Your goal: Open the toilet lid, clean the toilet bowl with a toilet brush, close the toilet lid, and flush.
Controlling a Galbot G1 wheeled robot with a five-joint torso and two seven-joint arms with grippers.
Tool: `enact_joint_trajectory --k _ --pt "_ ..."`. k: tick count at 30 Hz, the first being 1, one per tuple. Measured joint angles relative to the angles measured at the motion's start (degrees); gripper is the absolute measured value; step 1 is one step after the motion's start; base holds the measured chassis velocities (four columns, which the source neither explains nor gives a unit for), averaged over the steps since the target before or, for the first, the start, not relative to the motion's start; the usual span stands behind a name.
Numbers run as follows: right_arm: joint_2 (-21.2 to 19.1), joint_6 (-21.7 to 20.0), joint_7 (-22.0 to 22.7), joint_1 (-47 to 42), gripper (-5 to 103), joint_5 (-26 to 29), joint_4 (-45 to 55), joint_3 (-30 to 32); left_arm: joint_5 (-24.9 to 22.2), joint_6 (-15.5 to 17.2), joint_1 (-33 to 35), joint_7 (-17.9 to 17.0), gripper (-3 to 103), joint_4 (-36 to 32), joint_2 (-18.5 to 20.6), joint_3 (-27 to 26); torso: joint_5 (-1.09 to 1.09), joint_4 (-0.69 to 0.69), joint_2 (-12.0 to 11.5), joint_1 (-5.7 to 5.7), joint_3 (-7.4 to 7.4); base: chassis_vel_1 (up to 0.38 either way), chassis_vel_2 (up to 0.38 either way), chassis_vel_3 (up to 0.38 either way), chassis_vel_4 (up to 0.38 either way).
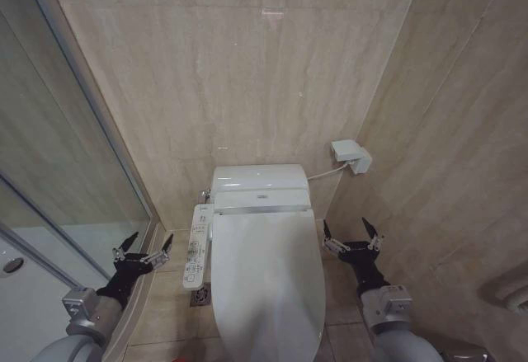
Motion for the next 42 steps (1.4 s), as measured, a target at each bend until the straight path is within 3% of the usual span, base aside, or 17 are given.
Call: enact_joint_trajectory --k 5,6,13,14,21,22,25,27,28,42 --pt "0.0 0.0 0.0 0.0 100 0.0 0.0 0.0 -1.7 0.1 -1.5 -1.0 98 0.5 1.3 -0.6 0.0 0.0 0.0 0.01 0.0 0.0 0.0 0.0 0.0" --pt "0.0 0.0 0.0 0.0 100 0.0 0.0 0.0 -2.1 0.1 -1.8 -1.4 82 0.6 1.5 -0.6 0.0 0.0 0.0 0.01 0.0 0.0 0.0 0.0 0.0" --pt "0.0 0.0 0.0 0.0 100 0.0 0.0 0.0 -3.9 0.0 -2.7 -2.2 82 0.9 2.1 -0.6 0.0 0.0 0.0 0.01 0.0 0.0 0.0 0.0 0.0" --pt "0.0 0.0 0.0 0.0 100 0.0 0.0 0.0 -4.6 0.0 -3.0 -2.5 55 1.1 2.3 -0.6 0.0 0.0 0.0 0.01 0.0 0.0 0.0 0.0 0.0" --pt "0.0 0.0 0.0 0.0 100 0.0 0.0 0.0 -10.4 0.8 -6.5 -6.4 55 3.9 4.5 -0.3 0.0 0.0 0.0 0.01 0.0 0.0 0.0 0.0 0.0" --pt "0.0 0.0 0.0 0.0 100 0.0 0.0 0.0 -11.8 1.1 -7.2 -7.3 28 4.7 5.1 0.0 0.0 -0.01 0.0 0.01 0.01 0.0 0.0 0.0 0.0" --pt "0.0 0.0 0.0 0.0 100 0.0 0.0 0.0 -13.8 1.2 -7.8 -7.9 28 6.2 6.2 0.7 0.0 -0.01 0.0 0.01 0.01 0.0 0.0 0.0 0.0" --pt "0.0 0.0 0.0 0.0 100 0.0 0.0 0.0 -14.3 0.9 -7.7 -7.2 28 7.1 7.1 1.3 -0.01 0.0 0.0 0.01 0.01 0.0 0.0 0.0 0.0" --pt "0.0 0.0 0.0 0.0 100 0.0 0.0 0.0 -14.3 0.6 -7.5 -6.5 3 7.5 7.4 1.5 0.0 0.0 0.0 0.01 0.01 0.0 0.0 0.0 0.0" --pt "0.0 0.0 0.0 0.0 100 0.0 0.0 0.0 -13.8 -3.4 -7.1 4.1 0 13.2 13.2 -0.9 -0.01 0.0 0.0 0.01 0.01 0.0 0.0 0.0 0.0"
